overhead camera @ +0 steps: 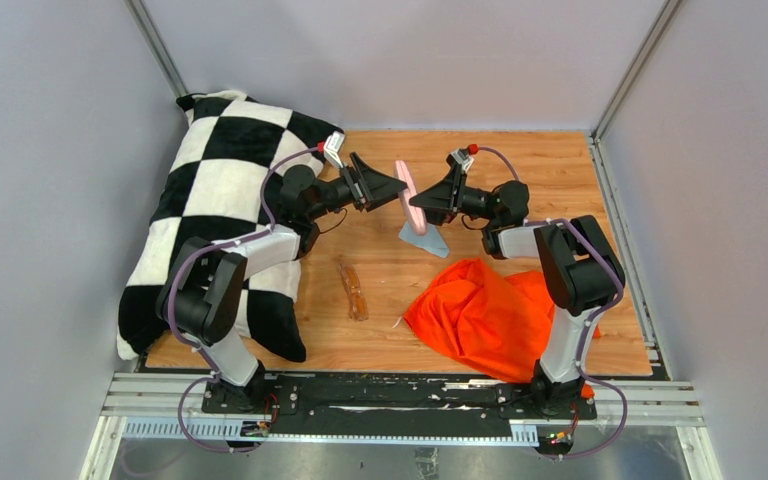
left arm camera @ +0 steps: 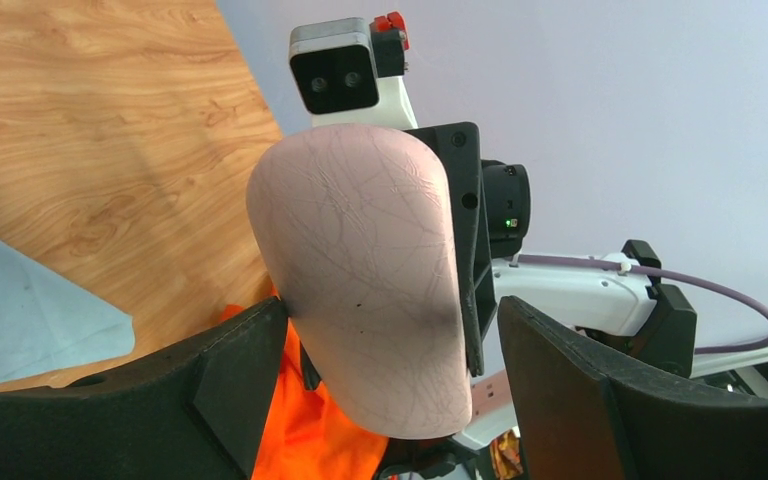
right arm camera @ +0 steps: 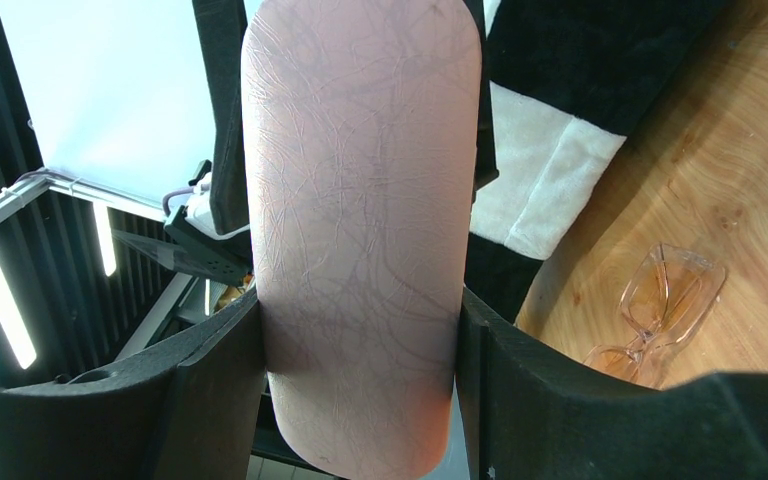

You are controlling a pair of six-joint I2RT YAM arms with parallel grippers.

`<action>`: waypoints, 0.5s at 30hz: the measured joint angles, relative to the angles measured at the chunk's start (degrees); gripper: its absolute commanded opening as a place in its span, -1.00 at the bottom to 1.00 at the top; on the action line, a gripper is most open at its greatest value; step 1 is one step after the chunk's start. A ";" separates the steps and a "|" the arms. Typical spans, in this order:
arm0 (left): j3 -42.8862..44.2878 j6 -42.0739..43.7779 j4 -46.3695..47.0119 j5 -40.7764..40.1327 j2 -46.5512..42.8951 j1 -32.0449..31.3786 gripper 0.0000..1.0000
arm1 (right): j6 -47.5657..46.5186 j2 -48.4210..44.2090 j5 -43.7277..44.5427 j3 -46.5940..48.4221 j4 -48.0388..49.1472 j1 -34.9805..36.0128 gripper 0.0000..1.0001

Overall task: Organize the sunglasses
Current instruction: Open the sunglasses case.

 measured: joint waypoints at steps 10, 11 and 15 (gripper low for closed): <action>0.02 -0.33 -0.02 0.13 0.83 0.00 0.19 | 0.76 0.00 -0.44 0.59 -0.04 1.81 -0.46; 0.02 -0.59 0.13 0.15 0.83 0.00 0.14 | 0.79 0.00 -0.42 0.59 -0.17 1.88 -0.46; 0.20 -1.70 0.42 0.48 0.90 0.00 -0.17 | 0.74 0.02 -0.26 0.59 0.09 1.88 -0.42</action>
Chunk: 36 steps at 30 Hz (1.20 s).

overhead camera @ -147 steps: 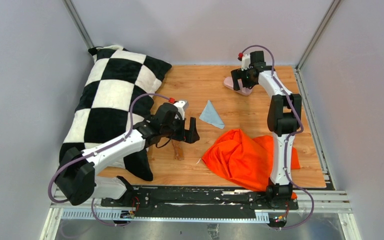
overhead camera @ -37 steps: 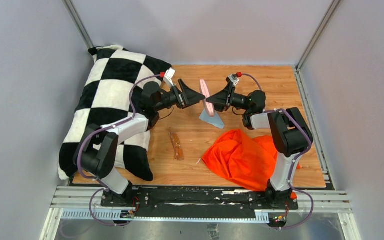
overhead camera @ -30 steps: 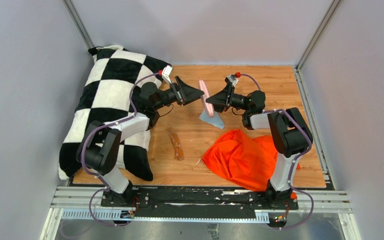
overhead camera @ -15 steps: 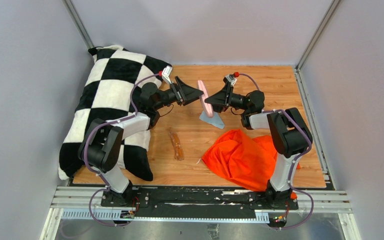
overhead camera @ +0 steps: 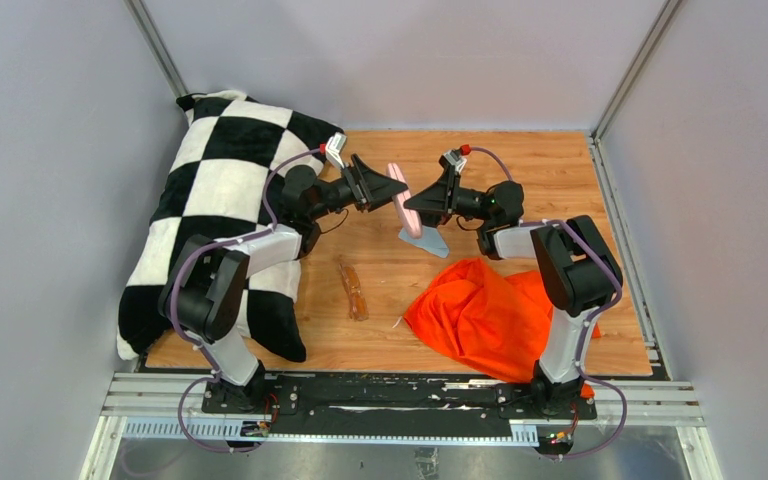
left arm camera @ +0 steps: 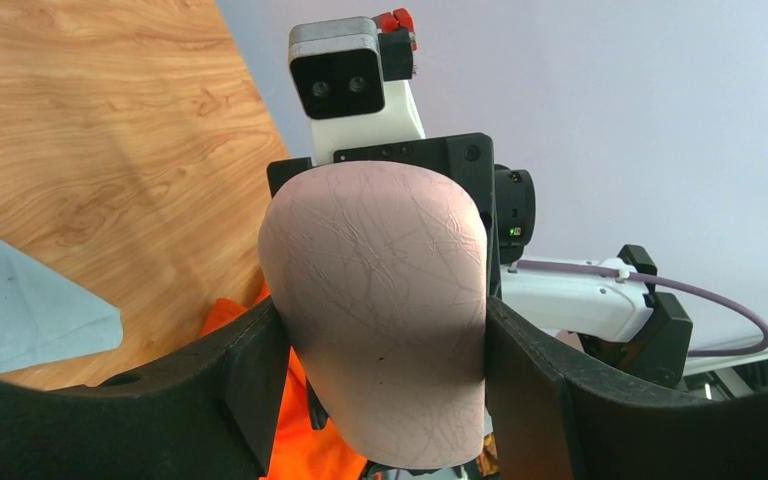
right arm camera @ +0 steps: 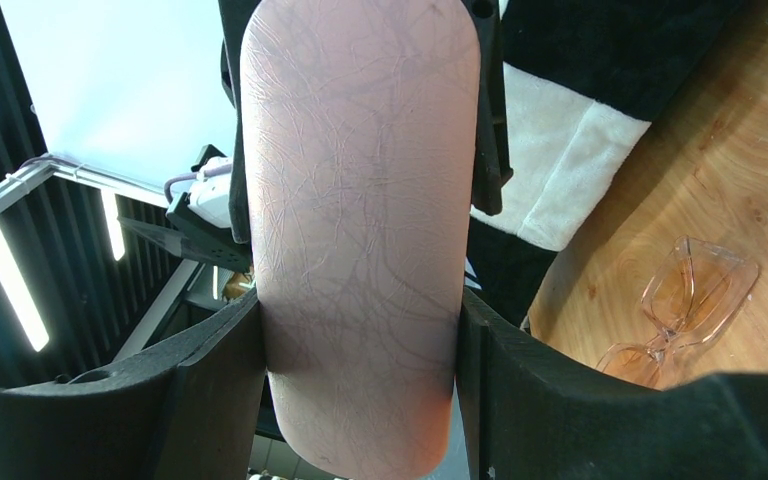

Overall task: Organize the sunglasses
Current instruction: Open the sunglasses case.

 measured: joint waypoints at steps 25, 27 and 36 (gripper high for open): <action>-0.46 -14.80 23.12 5.01 5.33 4.42 -1.00 | 15.56 1.18 9.51 0.74 4.76 -0.02 -0.65; -0.59 -15.23 23.67 5.07 5.49 4.72 -1.00 | 17.09 1.81 10.16 1.11 4.85 -0.02 -0.65; -0.81 -15.30 25.64 4.98 5.49 5.18 -1.00 | 20.00 2.34 10.97 2.14 4.94 -0.02 -0.64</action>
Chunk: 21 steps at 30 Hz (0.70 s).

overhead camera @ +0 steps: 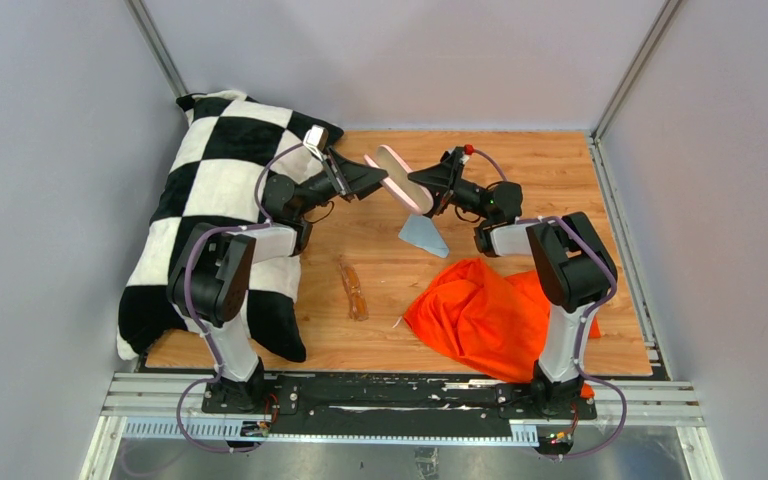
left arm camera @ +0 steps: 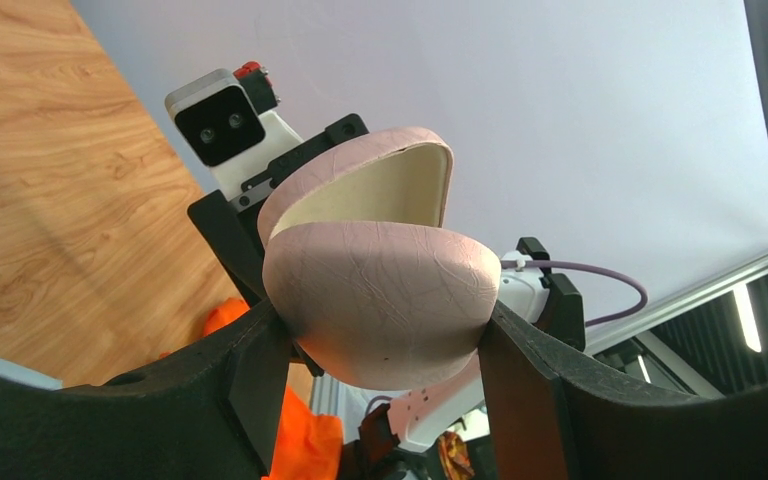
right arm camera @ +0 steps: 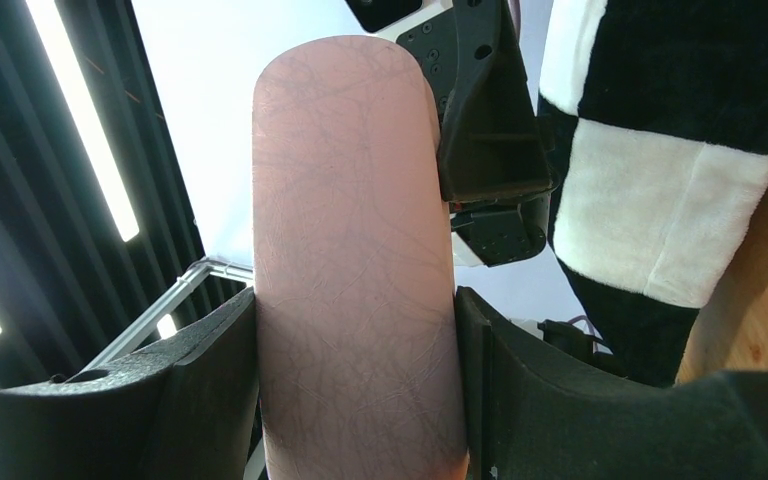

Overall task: Organize the sunglasses
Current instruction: Open the sunglasses case.

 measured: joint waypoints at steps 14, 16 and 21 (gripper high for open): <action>-3.52 5.27 2.12 1.44 -3.08 0.46 -1.00 | 2.21 0.00 3.30 -0.46 -0.02 0.00 -0.70; -4.13 7.15 2.32 2.19 -3.78 0.46 -1.00 | 2.78 -0.02 3.50 -0.44 0.00 0.00 -0.70; -4.44 9.11 2.80 2.75 -4.00 0.46 -1.00 | 3.19 -0.02 3.93 -0.44 -0.02 0.02 -0.70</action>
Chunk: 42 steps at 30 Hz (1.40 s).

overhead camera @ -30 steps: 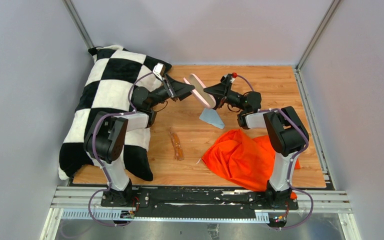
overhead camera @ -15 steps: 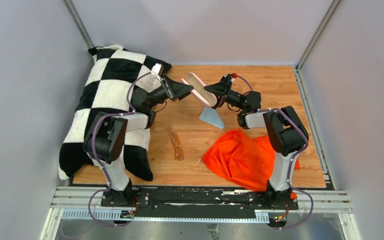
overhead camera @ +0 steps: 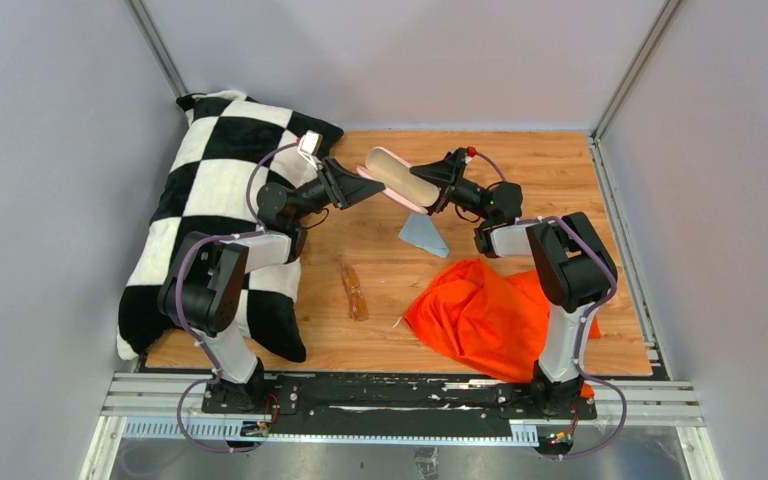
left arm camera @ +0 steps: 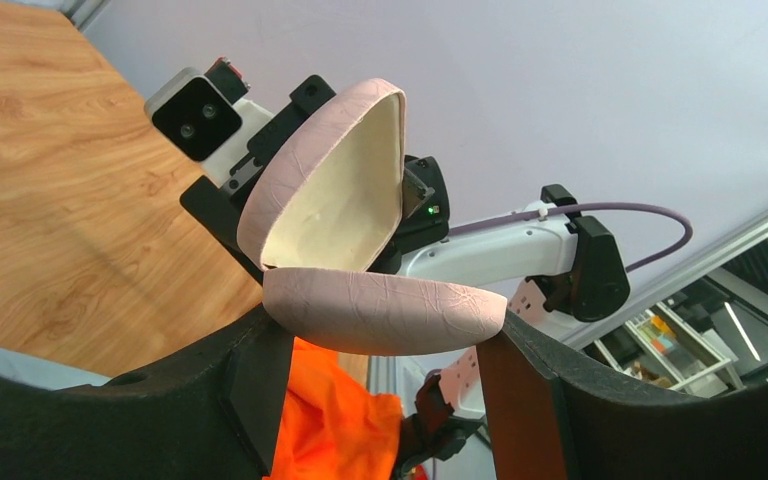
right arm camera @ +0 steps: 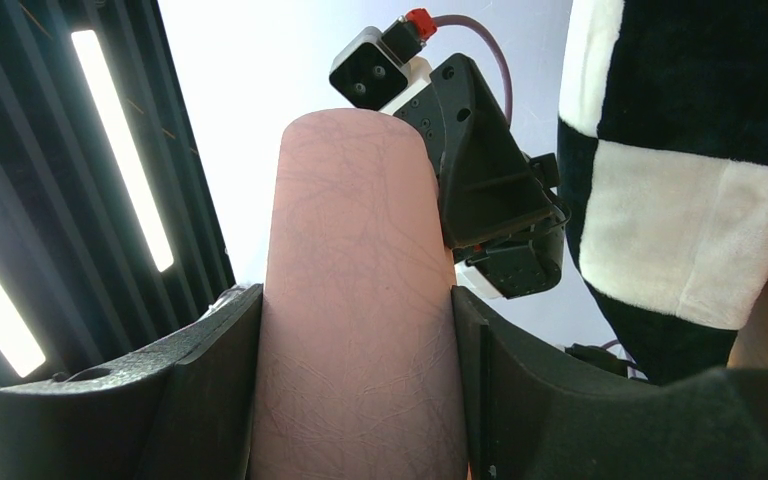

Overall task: Organize the sunglasses
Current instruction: Open the sunglasses case.

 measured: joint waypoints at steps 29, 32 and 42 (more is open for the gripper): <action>0.00 0.37 0.90 0.37 0.04 0.04 -1.00 | 0.81 0.24 0.46 0.04 0.04 0.02 -0.25; -0.02 0.37 0.72 0.48 0.04 0.11 -1.00 | 1.05 0.66 0.42 0.44 0.07 0.02 -0.13; -0.02 0.35 1.03 0.57 0.02 0.37 -1.00 | 1.16 1.09 -0.02 1.70 0.04 0.04 0.03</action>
